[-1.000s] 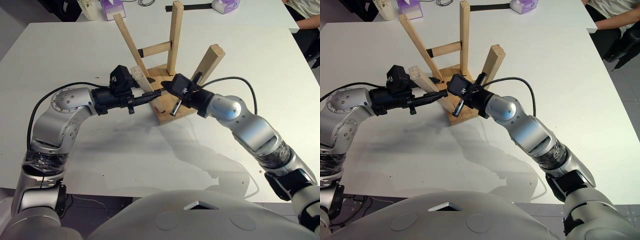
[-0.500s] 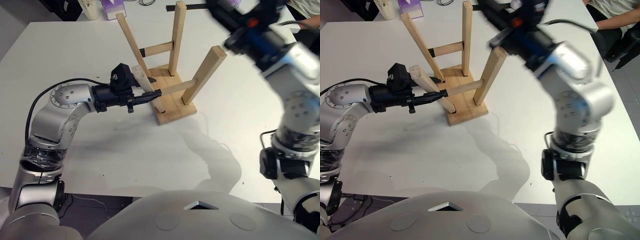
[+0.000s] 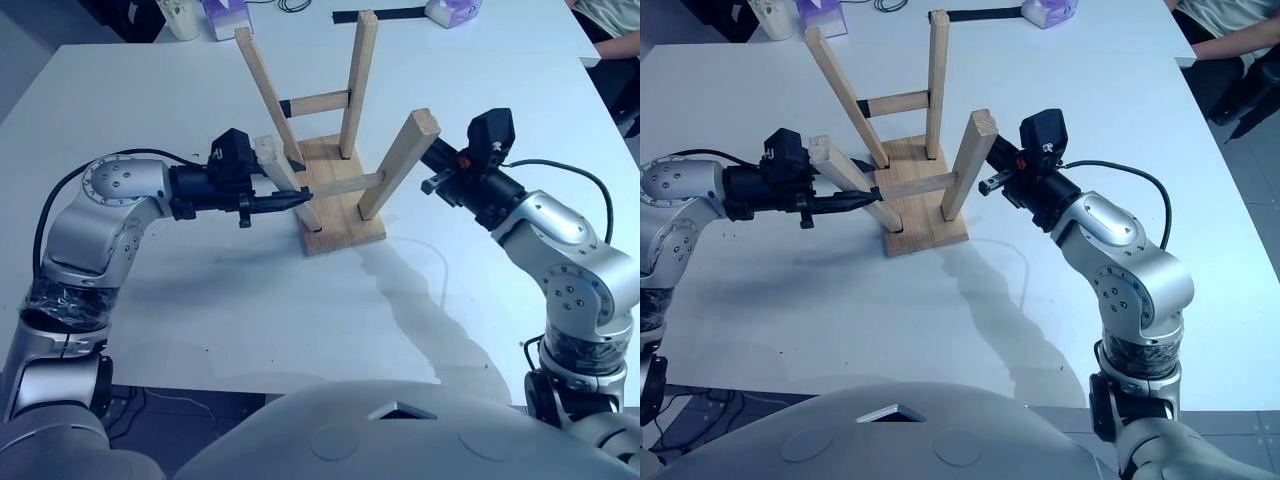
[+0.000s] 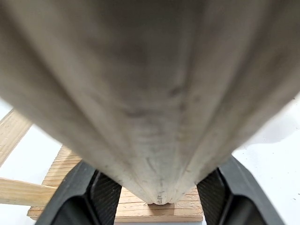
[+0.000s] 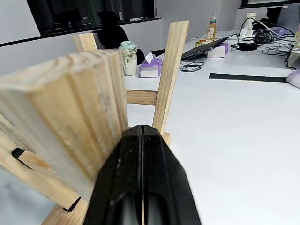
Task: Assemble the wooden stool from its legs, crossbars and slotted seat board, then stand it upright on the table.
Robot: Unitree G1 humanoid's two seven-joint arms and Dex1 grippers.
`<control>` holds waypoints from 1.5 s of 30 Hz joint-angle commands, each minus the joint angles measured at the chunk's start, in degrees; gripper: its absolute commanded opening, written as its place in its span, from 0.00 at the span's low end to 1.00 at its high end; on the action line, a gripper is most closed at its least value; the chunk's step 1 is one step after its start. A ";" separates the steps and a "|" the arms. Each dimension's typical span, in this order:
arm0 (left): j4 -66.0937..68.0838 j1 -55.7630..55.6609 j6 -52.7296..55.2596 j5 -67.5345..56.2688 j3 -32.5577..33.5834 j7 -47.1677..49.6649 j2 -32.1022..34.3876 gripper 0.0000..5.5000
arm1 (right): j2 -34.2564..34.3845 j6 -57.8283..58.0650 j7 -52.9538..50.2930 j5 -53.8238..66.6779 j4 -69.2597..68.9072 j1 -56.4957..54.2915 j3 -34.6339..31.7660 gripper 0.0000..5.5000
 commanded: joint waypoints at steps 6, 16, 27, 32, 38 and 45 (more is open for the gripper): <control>2.87 5.82 -0.24 5.73 -5.69 0.00 -1.91 0.37 | -5.34 -10.88 5.18 -1.94 22.93 -13.22 -12.62 0.00; 4.28 2.11 -0.92 -0.10 4.21 -0.41 -3.79 0.62 | -2.42 -25.78 -2.12 -13.50 47.48 -18.25 -14.64 0.00; -10.34 29.29 2.23 -4.51 28.28 18.22 -12.64 0.62 | -8.25 -24.06 15.78 -19.72 31.25 0.20 3.58 0.00; -5.79 24.27 -0.03 4.96 25.46 40.28 -26.36 0.62 | -7.64 -22.70 21.08 -16.51 29.71 -3.52 3.16 0.00; -3.15 19.10 -0.16 10.87 14.92 46.54 -34.60 0.62 | -2.88 -25.77 32.89 -13.46 40.24 -15.43 7.70 0.00; -3.43 19.02 -0.31 13.15 9.76 49.00 -39.18 0.62 | -1.73 -24.48 40.37 -13.66 42.94 -20.90 11.38 0.00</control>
